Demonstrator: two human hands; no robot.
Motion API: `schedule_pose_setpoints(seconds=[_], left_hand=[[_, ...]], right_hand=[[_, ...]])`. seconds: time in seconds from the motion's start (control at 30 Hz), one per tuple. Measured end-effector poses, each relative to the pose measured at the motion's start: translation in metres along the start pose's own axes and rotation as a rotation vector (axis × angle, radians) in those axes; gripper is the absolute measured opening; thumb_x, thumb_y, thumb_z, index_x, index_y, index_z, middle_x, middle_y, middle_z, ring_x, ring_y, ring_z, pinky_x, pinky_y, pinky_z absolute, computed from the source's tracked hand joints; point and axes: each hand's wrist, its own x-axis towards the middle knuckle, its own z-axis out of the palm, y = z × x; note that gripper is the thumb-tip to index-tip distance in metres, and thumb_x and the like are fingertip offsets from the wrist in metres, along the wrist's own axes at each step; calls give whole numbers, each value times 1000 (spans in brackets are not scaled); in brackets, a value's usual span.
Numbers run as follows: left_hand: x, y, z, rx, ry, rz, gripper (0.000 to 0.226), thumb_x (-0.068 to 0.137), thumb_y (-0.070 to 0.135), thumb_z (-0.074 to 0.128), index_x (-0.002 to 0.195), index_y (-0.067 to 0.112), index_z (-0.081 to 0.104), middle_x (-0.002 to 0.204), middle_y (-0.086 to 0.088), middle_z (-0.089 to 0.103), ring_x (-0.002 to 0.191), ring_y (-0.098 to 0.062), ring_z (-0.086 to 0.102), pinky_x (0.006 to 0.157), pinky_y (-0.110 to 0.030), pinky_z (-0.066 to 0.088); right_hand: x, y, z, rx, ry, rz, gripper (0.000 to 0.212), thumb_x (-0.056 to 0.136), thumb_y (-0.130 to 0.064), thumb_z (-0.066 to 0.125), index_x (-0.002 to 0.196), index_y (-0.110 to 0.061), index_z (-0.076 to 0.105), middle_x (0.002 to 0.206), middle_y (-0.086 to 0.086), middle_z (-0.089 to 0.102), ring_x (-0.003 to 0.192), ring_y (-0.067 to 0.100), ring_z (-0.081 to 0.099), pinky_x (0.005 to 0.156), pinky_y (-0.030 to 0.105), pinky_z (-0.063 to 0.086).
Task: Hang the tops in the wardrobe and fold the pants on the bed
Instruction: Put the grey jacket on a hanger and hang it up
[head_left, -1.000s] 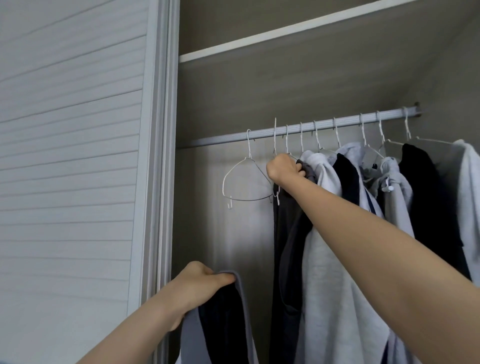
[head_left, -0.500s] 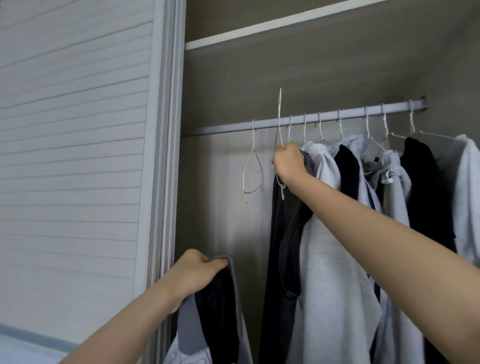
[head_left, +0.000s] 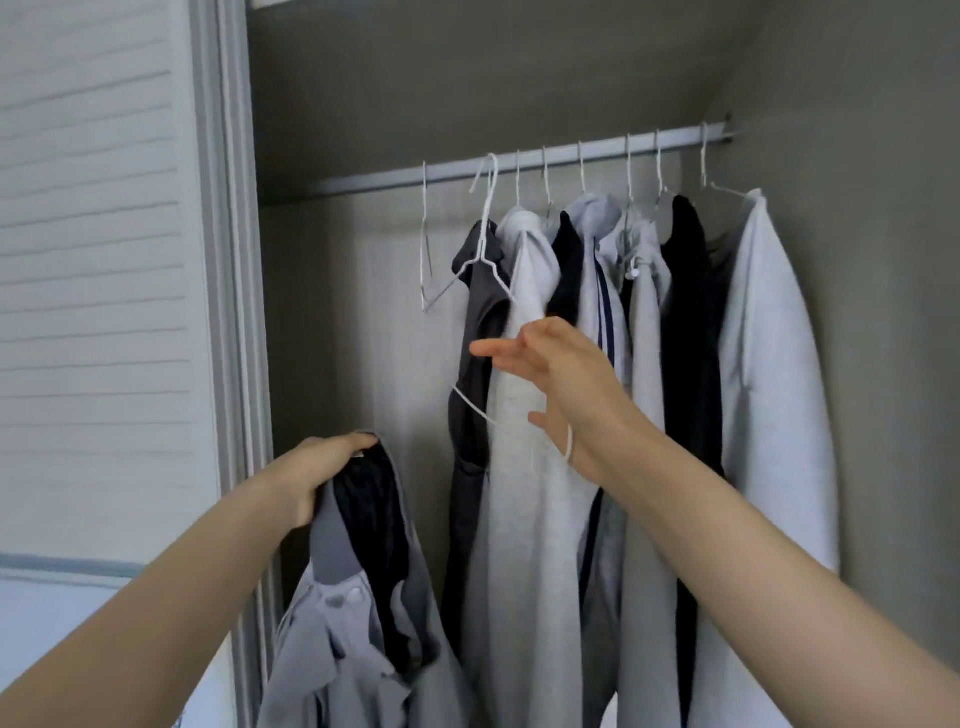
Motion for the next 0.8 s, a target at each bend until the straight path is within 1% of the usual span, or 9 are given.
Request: schedule_pose_setpoints(seconds=[0.07, 0.13, 0.2, 0.27, 0.33, 0.43, 0.6, 0.73, 0.8], left_hand=[[-5, -9, 3, -38, 14, -22, 38, 81, 23, 77, 108, -2, 65, 102, -19, 70, 91, -32, 67, 76, -35, 52], [-9, -20, 7, -29, 56, -33, 44, 78, 23, 81, 110, -2, 62, 103, -19, 69, 90, -32, 66, 77, -37, 52], [-15, -33, 16, 0, 101, -42, 43, 76, 23, 83, 105, -2, 63, 94, -17, 68, 80, -30, 65, 72, -35, 51], [-23, -49, 23, 19, 146, -54, 40, 75, 24, 83, 96, -4, 64, 81, -14, 66, 70, -27, 63, 63, -32, 48], [-29, -64, 22, 35, 197, -51, 42, 75, 28, 83, 92, -5, 65, 82, -14, 67, 72, -28, 64, 66, -32, 50], [-33, -78, 14, 78, 258, -54, 50, 76, 37, 82, 101, -4, 66, 98, -18, 68, 89, -33, 66, 82, -41, 53], [-40, -92, 5, 99, 304, -54, 57, 78, 43, 79, 109, -2, 64, 102, -17, 65, 89, -31, 64, 83, -37, 50], [-51, -96, 2, 170, 301, -42, 51, 79, 48, 76, 96, 1, 63, 92, -15, 66, 81, -29, 63, 77, -36, 50], [-56, -95, 3, 221, 231, -20, 51, 78, 52, 75, 85, 2, 69, 82, -13, 72, 75, -28, 68, 71, -33, 53]], right_hand=[[-29, 7, -13, 11, -72, 99, 22, 101, -30, 36, 80, -24, 40, 106, -12, 72, 121, 14, 52, 98, 60, 24], [-53, 17, -24, 62, -173, 204, 22, 100, -32, 38, 79, -26, 41, 110, -9, 72, 120, 19, 54, 90, 60, 35], [-75, 26, -38, 163, -272, 323, 22, 100, -34, 40, 80, -25, 45, 116, -1, 70, 118, 26, 57, 82, 56, 46], [-95, 31, -56, 252, -312, 420, 23, 100, -36, 42, 83, -23, 51, 118, 8, 69, 114, 30, 61, 83, 62, 49], [-110, 32, -73, 287, -305, 464, 22, 99, -37, 46, 87, -20, 54, 112, 14, 69, 105, 31, 65, 85, 66, 47], [-125, 30, -96, 329, -320, 481, 19, 92, -39, 55, 92, -19, 56, 97, 17, 68, 90, 30, 67, 83, 68, 46], [-147, 24, -121, 313, -427, 518, 21, 86, -39, 61, 91, -19, 58, 83, 16, 63, 74, 26, 63, 84, 66, 45], [-161, 27, -128, 320, -486, 583, 23, 90, -39, 60, 97, -18, 57, 80, 16, 60, 70, 24, 59, 84, 63, 45], [-165, 29, -126, 298, -503, 600, 23, 90, -39, 60, 98, -18, 57, 79, 15, 59, 69, 23, 58, 84, 63, 45]])
